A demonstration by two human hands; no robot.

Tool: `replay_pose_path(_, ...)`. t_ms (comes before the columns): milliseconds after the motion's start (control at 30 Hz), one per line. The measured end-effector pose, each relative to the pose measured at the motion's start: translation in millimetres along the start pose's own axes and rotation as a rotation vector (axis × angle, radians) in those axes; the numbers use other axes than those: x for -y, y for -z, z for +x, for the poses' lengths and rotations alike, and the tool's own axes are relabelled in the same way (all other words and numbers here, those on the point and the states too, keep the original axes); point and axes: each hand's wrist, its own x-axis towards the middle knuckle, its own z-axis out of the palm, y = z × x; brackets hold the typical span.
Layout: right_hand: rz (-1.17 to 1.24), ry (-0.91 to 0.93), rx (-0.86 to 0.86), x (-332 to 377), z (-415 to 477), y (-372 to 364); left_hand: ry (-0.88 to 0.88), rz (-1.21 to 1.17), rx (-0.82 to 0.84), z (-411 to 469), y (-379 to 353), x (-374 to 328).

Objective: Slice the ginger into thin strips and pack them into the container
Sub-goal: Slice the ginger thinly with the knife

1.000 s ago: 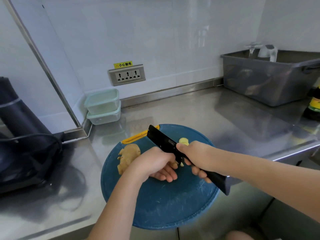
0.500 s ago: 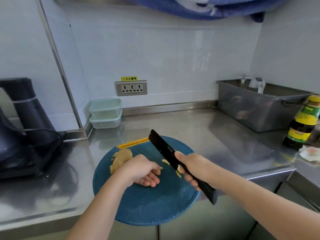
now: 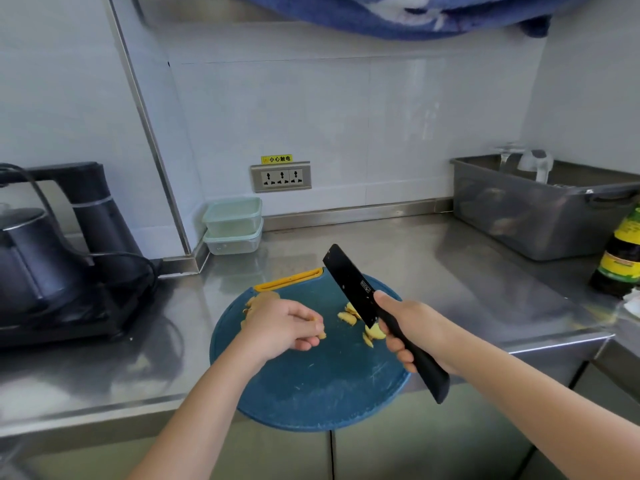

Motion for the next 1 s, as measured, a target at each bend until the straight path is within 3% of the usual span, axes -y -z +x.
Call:
replay_pose_path(200, -0.054, -0.013, 0.041, -15, -9, 3, 0.037, -0.013, 0.070, 1, -11, 7)
replay_pose_path(667, -0.088, 0.066, 0.092, -22, -17, 4, -0.056, 0.056, 0.053, -4, -9, 7)
replay_pose_path(1000, 0.035, 0.071, -0.072, 1, -17, 40, -0.096, 0.353, -0.236, 22, -25, 11)
